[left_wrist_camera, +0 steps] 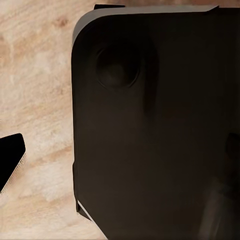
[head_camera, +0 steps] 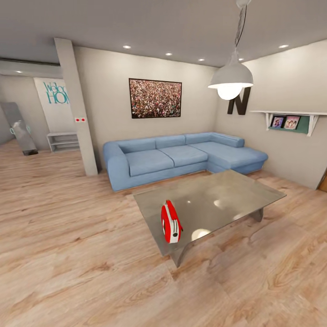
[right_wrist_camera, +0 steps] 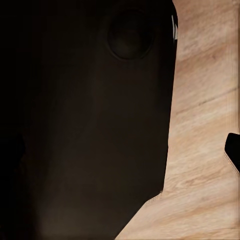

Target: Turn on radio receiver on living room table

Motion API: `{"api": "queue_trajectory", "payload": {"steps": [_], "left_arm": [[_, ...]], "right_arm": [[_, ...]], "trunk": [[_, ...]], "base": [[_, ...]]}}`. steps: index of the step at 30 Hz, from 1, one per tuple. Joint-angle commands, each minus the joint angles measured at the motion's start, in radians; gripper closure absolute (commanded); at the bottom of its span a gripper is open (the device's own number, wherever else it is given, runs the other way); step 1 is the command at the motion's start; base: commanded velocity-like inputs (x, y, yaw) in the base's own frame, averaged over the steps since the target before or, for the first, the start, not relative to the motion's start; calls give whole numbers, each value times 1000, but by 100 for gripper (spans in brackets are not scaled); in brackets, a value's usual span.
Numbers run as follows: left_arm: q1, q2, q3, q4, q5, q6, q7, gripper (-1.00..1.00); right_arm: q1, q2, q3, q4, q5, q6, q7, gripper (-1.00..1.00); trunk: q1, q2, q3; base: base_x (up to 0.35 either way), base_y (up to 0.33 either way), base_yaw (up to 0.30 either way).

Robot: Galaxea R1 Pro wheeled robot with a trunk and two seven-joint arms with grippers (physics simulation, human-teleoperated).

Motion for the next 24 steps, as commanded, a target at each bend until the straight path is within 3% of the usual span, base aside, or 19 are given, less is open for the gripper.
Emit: {"api": "queue_trajectory", "payload": {"steps": [1, 24], "left_arm": [[0, 0, 0, 0, 0, 0, 0, -100], [0, 0, 0, -1, 1, 0, 0, -100]], "right_arm": [[0, 0, 0, 0, 0, 0, 0, -100], [0, 0, 0, 0, 0, 0, 0, -100]], "trunk": [[0, 0, 0], [0, 0, 0]], "base": [[325, 0, 0], [325, 0, 0]]}}
